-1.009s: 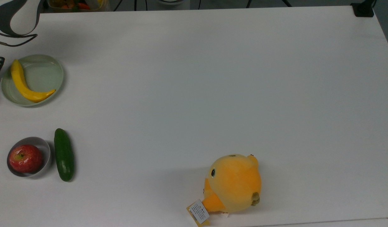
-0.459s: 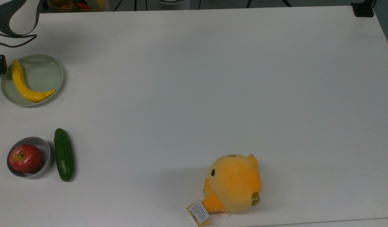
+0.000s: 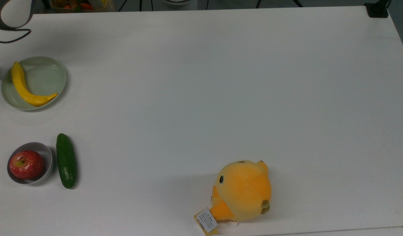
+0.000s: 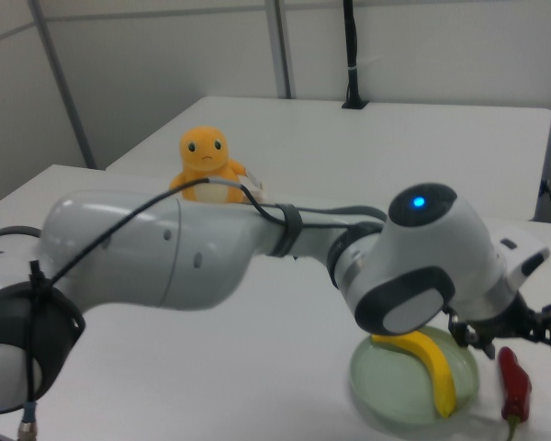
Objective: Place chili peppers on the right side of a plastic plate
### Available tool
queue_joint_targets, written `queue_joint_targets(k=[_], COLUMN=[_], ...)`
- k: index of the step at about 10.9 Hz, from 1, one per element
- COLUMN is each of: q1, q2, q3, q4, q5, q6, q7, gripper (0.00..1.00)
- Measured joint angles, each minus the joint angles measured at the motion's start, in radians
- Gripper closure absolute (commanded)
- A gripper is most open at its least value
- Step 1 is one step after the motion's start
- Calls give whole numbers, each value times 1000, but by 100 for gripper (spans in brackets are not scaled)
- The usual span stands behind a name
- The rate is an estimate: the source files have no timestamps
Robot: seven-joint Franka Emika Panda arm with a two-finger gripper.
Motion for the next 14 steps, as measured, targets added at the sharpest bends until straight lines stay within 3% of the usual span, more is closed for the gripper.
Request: queue_joint_targets(k=[3,8,11,14], q1=[37,149,260,395], q2=[-127,-457,-612,-680], q3=[3,5,9,15], q4=[-23,-30,-50,-58], q5=[9,10,11,11], q6=[-93,-657,-915,-1049], q7=[121,420,666,864], gripper=[0,0,0,0])
